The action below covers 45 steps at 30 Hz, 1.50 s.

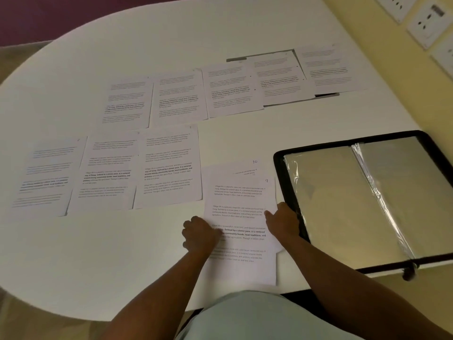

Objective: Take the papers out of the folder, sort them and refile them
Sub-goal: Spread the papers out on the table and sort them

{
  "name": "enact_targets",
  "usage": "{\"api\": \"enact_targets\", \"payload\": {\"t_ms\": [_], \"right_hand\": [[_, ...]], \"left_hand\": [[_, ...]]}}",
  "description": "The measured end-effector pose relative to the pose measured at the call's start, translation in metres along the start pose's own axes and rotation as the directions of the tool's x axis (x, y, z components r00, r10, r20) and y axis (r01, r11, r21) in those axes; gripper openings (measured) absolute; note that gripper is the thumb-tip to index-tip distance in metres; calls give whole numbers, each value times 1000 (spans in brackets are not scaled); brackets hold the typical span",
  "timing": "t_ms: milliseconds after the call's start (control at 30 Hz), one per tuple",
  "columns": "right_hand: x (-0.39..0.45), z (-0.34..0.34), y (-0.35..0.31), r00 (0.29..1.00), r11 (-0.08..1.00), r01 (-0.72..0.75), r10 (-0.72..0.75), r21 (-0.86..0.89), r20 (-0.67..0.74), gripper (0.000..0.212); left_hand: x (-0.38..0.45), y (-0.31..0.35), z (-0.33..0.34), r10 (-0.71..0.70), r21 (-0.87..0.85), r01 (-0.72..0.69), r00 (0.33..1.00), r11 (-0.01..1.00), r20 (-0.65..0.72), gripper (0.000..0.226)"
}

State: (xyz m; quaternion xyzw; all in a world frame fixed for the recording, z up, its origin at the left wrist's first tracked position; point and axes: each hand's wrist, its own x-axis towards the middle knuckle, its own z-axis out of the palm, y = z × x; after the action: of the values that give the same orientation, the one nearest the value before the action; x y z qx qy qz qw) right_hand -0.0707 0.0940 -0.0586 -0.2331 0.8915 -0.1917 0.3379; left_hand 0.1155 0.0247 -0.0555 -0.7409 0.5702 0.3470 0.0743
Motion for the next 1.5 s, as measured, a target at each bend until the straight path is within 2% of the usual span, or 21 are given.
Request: {"api": "enact_targets", "payload": {"t_ms": [33, 167, 267, 433, 533, 633, 767, 933, 1000, 1067, 1200, 1300, 1433, 1500], "right_hand": [[1, -1, 2, 1000, 1000, 8, -8, 16, -2, 20], [4, -5, 12, 999, 995, -32, 31, 90, 8, 41], [5, -10, 16, 996, 977, -86, 76, 195, 55, 45], [3, -33, 14, 994, 902, -113, 99, 417, 56, 40], [5, -51, 12, 996, 881, -65, 88, 469, -27, 42], [9, -70, 6, 992, 895, 25, 32, 445, -121, 42], [18, -94, -7, 975, 924, 143, -70, 353, -212, 41], [33, -128, -30, 870, 913, 395, -336, 104, -361, 29], [45, -145, -39, 844, 911, 403, -334, 85, -420, 27], [62, -162, -46, 851, 921, 364, -270, 137, -450, 31], [100, -189, -53, 913, 908, 254, -111, 334, -394, 38], [129, -203, -56, 948, 867, 186, -34, 463, -317, 34], [168, -208, -50, 988, 833, 79, 5, 548, -151, 23], [186, -206, -45, 996, 866, 25, 19, 499, -82, 23]], "left_hand": [[-2, 1, 0, -12, -2, 12, 1000, 1000, -8, 75], [-10, 6, 2, -5, -35, 3, 999, 999, -40, 70], [-7, 2, 5, 40, -81, -44, 998, 996, -50, 65], [-5, -5, 8, 141, -175, -144, 990, 974, -30, 16], [-8, 0, 3, 235, -272, -257, 966, 927, -111, 8], [-8, 7, -6, 284, -393, -332, 942, 857, -178, 5], [4, 13, -23, 227, -561, -305, 952, 770, -206, 7], [30, 23, -45, 117, -685, -244, 967, 687, -227, 6], [40, 35, -54, 87, -693, -230, 968, 684, -235, 6], [50, 48, -61, 62, -704, -212, 971, 678, -233, 4], [75, 70, -69, 47, -692, -195, 973, 695, -227, 4], [94, 84, -71, 43, -668, -171, 978, 725, -204, 6], [113, 98, -67, 18, -655, -118, 987, 746, -158, 6], [120, 104, -66, 3, -629, -98, 989, 771, -151, 8]]}}
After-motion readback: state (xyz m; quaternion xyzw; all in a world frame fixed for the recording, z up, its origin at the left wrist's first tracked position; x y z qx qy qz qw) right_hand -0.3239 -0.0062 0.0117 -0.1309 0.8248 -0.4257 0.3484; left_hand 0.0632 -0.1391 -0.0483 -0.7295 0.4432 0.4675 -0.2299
